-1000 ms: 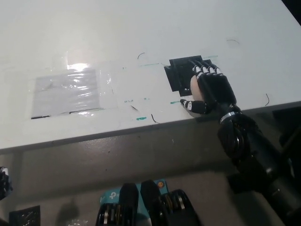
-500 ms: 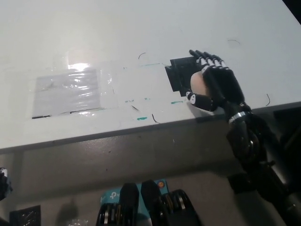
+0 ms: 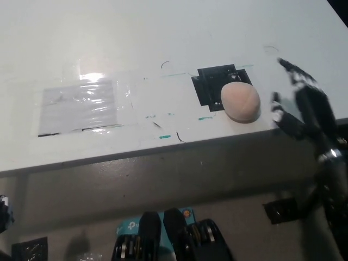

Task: The robot uses its right hand to grab and squeeze a pink dumpling toy kept on the black mask on the desk

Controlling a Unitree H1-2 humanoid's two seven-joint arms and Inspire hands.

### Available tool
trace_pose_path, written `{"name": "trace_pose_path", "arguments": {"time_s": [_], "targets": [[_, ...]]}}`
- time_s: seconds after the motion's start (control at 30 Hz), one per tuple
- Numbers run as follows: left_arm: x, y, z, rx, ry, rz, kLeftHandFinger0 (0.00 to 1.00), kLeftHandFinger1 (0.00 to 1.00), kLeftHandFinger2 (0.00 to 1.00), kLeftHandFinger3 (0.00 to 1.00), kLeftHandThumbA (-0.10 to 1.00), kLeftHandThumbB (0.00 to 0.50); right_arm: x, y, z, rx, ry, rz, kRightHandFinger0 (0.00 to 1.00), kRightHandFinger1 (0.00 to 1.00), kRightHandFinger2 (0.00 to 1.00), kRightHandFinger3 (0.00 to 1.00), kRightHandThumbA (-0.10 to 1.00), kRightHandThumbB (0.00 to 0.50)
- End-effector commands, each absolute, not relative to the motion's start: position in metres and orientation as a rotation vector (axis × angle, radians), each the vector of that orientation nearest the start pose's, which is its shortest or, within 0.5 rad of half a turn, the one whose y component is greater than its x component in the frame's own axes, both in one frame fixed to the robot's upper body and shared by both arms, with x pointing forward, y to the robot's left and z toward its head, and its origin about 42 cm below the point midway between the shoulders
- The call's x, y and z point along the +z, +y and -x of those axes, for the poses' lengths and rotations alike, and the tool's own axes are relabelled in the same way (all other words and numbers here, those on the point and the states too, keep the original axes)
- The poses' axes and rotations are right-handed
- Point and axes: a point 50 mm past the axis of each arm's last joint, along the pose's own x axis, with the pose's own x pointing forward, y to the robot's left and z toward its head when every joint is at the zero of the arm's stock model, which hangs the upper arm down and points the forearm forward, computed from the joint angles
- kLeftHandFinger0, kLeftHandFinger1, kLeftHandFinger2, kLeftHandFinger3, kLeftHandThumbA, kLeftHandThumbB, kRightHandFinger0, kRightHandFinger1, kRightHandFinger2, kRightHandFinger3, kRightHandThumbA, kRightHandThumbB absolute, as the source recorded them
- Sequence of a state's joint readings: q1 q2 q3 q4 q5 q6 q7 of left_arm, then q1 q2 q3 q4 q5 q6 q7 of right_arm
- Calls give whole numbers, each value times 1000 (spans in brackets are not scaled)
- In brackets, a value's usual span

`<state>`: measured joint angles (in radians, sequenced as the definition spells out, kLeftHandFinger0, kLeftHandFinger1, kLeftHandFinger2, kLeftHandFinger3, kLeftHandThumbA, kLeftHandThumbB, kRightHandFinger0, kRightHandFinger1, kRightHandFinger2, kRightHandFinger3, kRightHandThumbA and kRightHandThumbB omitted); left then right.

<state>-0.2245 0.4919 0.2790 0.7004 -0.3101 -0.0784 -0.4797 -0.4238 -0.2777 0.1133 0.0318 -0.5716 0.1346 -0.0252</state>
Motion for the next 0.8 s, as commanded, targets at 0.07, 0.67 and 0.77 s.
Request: {"name": "trace_pose_path", "arguments": {"time_s": [0.07, 0.67, 0.77], "targets": [[80, 478, -318, -8, 196, -27, 0, 0, 62, 60, 1000, 500, 208, -263, -383, -100, -306, 664, 523, 607, 759, 944, -40, 149], [77, 474, -316, -9, 206, -3, 0, 1, 76, 80, 1000, 500, 151, -274, -381, -168, -52, 176, 72, 185, 419, 837, -75, 108], [77, 473, -316, -12, 198, -1, 0, 5, 77, 78, 1000, 500, 149, -275, -383, -147, -24, 178, 77, 199, 461, 883, -80, 105]]}}
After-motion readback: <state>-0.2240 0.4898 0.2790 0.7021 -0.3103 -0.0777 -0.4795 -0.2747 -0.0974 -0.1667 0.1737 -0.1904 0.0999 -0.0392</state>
